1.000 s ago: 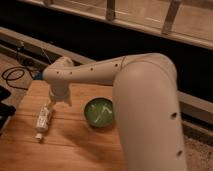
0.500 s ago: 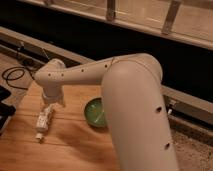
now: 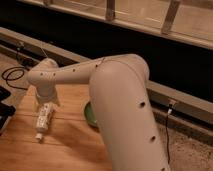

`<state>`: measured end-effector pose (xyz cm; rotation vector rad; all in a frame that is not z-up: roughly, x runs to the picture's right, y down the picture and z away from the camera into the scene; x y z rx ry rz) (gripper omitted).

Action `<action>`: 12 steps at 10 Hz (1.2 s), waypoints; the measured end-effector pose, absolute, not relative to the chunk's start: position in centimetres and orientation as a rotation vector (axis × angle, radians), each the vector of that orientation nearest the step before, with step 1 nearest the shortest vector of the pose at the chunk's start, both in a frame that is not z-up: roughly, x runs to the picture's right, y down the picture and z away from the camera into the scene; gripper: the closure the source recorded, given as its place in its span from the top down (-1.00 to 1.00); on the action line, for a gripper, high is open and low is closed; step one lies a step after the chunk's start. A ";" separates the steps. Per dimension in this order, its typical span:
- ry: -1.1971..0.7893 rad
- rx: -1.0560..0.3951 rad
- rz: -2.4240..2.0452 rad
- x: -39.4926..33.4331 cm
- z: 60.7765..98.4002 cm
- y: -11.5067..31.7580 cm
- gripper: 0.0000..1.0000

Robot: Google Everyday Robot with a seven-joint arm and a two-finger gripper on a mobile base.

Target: Place the bottle in the ceramic bowl

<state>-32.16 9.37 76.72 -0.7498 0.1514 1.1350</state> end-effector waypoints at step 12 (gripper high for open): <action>0.311 -0.495 1.101 -34.4 79.1 11.4 0.30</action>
